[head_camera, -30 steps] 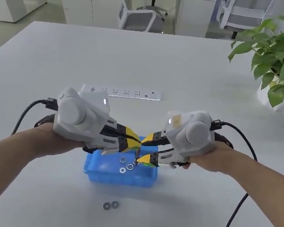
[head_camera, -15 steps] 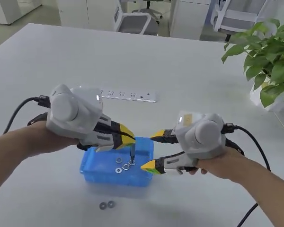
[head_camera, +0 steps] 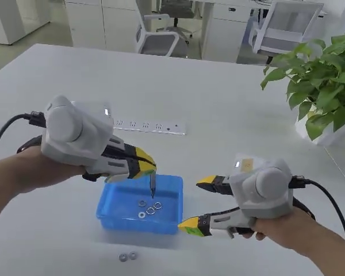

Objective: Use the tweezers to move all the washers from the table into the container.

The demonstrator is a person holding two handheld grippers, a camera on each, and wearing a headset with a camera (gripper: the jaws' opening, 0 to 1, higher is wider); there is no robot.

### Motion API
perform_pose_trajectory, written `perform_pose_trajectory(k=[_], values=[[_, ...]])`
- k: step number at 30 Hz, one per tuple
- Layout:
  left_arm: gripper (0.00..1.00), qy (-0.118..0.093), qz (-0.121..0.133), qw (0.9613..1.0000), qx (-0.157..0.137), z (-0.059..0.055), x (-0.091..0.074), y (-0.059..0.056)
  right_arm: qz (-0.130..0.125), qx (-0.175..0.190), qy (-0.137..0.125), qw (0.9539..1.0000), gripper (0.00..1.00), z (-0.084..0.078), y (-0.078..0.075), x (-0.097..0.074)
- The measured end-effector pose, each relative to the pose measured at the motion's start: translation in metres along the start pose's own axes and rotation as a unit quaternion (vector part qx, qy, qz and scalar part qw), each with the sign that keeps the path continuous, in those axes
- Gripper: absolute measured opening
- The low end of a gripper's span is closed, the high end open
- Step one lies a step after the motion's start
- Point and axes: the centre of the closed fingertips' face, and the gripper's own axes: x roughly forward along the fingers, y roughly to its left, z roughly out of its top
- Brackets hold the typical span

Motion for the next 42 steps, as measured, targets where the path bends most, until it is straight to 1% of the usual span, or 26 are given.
perform_pose_trajectory(k=[4,6,14,18,21,26,32,42], values=[[0.04,0.004,0.003,1.0000,-0.002,0.003,-0.009,-0.002,-0.004,0.007,-0.002,1.0000,0.65,0.001,0.007,-0.008],[0.04,0.008,0.005,1.0000,-0.003,0.001,-0.014,-0.004,-0.012,0.011,-0.006,0.9998,0.65,0.001,0.008,-0.012],[0.04,0.017,0.016,0.9997,-0.010,-0.007,-0.035,-0.014,-0.035,0.029,-0.012,0.9989,0.71,-0.003,0.015,-0.027],[0.04,0.019,0.022,0.9994,-0.020,-0.011,-0.045,-0.018,-0.041,0.035,-0.011,0.9985,0.72,-0.006,0.021,-0.033],[0.04,0.020,0.024,0.9993,-0.018,-0.013,-0.051,-0.022,-0.044,0.039,-0.011,0.9982,0.73,-0.008,0.025,-0.036],[0.04,0.025,0.030,0.9989,-0.025,-0.020,-0.061,-0.026,-0.048,0.046,-0.016,0.9977,0.74,-0.006,0.031,-0.038],[0.04,0.027,0.032,0.9987,-0.031,-0.026,-0.067,-0.034,-0.051,0.045,-0.019,0.9975,0.77,-0.005,0.037,-0.039],[0.04,0.029,0.029,0.9984,-0.039,-0.039,-0.067,-0.048,-0.048,0.052,-0.027,0.9971,0.83,-0.006,0.047,-0.039]])
